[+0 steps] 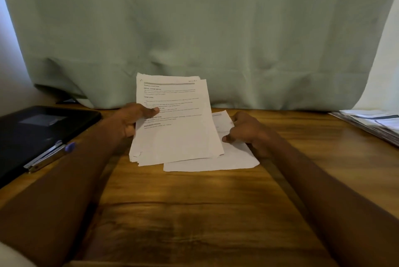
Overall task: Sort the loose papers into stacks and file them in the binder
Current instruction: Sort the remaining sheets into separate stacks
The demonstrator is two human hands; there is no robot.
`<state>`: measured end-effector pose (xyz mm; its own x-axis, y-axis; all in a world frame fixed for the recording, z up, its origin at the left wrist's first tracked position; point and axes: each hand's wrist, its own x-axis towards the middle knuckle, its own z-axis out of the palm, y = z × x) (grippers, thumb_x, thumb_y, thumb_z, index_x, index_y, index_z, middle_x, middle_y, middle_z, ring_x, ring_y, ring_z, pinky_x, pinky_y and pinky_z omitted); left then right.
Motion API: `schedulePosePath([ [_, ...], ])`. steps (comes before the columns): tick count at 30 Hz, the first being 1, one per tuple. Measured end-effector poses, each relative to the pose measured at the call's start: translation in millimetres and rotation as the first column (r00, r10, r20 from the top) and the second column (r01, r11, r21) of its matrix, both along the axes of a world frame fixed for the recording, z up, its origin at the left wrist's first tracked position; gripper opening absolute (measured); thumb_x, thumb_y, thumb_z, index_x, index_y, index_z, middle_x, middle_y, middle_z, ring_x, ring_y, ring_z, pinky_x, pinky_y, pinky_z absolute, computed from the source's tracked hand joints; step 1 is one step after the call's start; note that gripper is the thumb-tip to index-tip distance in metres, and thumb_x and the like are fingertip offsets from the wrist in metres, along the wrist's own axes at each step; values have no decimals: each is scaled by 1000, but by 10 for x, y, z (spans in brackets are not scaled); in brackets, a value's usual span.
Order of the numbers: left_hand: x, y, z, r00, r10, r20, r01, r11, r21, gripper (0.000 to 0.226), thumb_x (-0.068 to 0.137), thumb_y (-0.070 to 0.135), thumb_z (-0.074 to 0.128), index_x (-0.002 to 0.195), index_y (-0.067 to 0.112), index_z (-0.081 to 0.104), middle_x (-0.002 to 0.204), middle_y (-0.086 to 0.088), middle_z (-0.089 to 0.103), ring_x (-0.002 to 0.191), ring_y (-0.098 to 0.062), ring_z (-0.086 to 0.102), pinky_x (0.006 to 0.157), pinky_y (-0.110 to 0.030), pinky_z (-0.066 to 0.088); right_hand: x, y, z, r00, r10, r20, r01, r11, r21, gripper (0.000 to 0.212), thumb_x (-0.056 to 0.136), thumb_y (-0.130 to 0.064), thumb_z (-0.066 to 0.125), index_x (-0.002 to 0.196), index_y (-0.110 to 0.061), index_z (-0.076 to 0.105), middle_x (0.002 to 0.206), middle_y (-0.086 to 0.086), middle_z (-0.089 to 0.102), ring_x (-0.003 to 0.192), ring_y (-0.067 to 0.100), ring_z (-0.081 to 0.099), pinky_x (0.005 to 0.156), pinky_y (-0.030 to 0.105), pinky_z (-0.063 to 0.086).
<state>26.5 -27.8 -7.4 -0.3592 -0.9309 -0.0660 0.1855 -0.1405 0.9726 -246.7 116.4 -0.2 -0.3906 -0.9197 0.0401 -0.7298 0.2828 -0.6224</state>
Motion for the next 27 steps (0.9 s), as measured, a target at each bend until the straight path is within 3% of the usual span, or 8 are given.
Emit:
schedulePosePath([
  [5, -94, 79, -5, 993, -110, 41, 111, 994, -13, 44, 94, -5, 59, 137, 8, 60, 130, -16, 69, 112, -37, 68, 81, -45, 62, -100, -43, -11, 980, -92, 177, 97, 995, -20, 40, 88, -14, 78, 121, -4, 57, 124, 15, 64, 107, 34, 64, 94, 47, 56],
  [8, -156, 127, 1, 989, -146, -31, 145, 989, -34, 45, 93, -1, 61, 137, 10, 60, 129, -15, 69, 116, -37, 67, 85, -47, 62, -150, -102, 20, 937, -87, 340, 148, 977, -157, 31, 96, -15, 70, 122, 0, 63, 122, 10, 66, 95, 22, 61, 77, 28, 53],
  [10, -163, 125, 6, 980, -156, -127, 148, 987, -71, 48, 92, 0, 62, 138, 12, 59, 131, -14, 68, 119, -37, 66, 86, -49, 61, -162, -129, 23, 821, 5, 570, 194, 938, -287, 21, 99, -12, 66, 119, -7, 67, 118, 4, 70, 87, 18, 64, 64, 24, 50],
  [12, -138, 97, 11, 965, -134, -223, 115, 989, -96, 52, 90, 1, 63, 141, 12, 57, 133, -14, 67, 121, -36, 65, 87, -49, 61, -141, -133, 11, 670, 112, 734, 256, 893, -369, 17, 100, -12, 63, 115, -14, 70, 111, 4, 76, 90, 25, 73, 71, 36, 61],
  [14, -117, 78, 19, 951, -122, -285, 93, 989, -116, 57, 87, 3, 65, 143, 12, 56, 135, -14, 66, 122, -36, 64, 90, -51, 59, -121, -148, 3, 612, 188, 768, 256, 872, -418, 17, 100, -13, 64, 115, -19, 71, 108, 1, 77, 94, 28, 75, 80, 48, 63],
  [18, -103, 43, 29, 938, -102, -331, 64, 990, -123, 59, 84, 2, 66, 141, 13, 56, 134, -15, 66, 121, -37, 65, 92, -53, 58, -103, -168, 19, 550, 280, 787, 250, 843, -476, 19, 100, -10, 63, 115, -18, 71, 108, 1, 78, 98, 29, 75, 87, 54, 61],
  [23, -76, 10, 25, 934, -85, -348, 36, 989, -146, 57, 89, 1, 64, 143, 14, 55, 136, -16, 64, 124, -39, 63, 95, -57, 54, -107, -175, 14, 548, 319, 773, 241, 825, -511, 22, 98, -9, 64, 117, -18, 70, 112, 1, 77, 103, 30, 73, 91, 56, 58],
  [27, -108, 121, 80, 954, -71, -290, 12, 980, -201, 59, 81, 4, 71, 138, 10, 59, 131, -16, 68, 119, -38, 66, 90, -51, 59, -88, -160, 22, 569, 330, 753, 200, 833, -516, 16, 100, -14, 63, 112, -21, 71, 113, 1, 77, 103, 29, 73, 93, 53, 58],
])
